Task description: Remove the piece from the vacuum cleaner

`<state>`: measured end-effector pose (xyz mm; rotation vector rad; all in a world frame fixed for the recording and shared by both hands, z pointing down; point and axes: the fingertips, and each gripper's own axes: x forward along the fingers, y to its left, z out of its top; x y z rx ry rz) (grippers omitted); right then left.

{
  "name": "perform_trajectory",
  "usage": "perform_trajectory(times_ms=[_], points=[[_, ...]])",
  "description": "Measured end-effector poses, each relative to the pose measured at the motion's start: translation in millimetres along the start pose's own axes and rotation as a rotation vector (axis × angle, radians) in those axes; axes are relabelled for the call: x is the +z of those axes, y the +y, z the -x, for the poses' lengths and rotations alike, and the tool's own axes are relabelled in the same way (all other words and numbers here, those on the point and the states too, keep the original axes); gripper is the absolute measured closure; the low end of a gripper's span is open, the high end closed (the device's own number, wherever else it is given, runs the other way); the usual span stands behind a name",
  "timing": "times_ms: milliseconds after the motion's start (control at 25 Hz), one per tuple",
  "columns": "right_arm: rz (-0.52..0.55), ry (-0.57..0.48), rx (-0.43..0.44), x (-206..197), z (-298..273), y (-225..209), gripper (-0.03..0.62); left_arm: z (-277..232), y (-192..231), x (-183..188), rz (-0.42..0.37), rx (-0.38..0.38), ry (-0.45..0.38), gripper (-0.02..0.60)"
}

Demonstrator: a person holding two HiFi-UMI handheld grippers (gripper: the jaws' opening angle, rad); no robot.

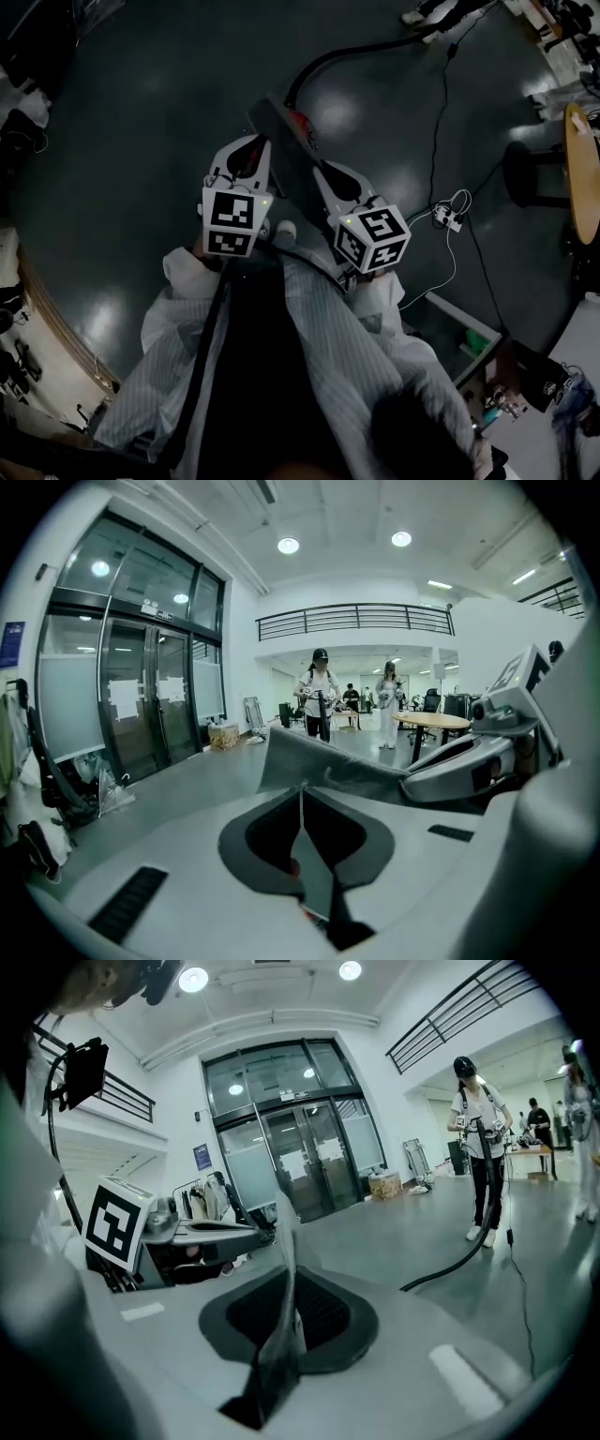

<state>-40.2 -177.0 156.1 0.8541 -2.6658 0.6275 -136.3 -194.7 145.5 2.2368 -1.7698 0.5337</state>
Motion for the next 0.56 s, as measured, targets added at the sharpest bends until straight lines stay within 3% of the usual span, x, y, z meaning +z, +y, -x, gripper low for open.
perform_trajectory(times_ms=[560], points=[[0.064, 0.016, -0.022, 3.0, -3.3, -6.0, 0.563, -4.0, 0.1, -3.8, 0.016, -0.002, -0.006, 0.566]])
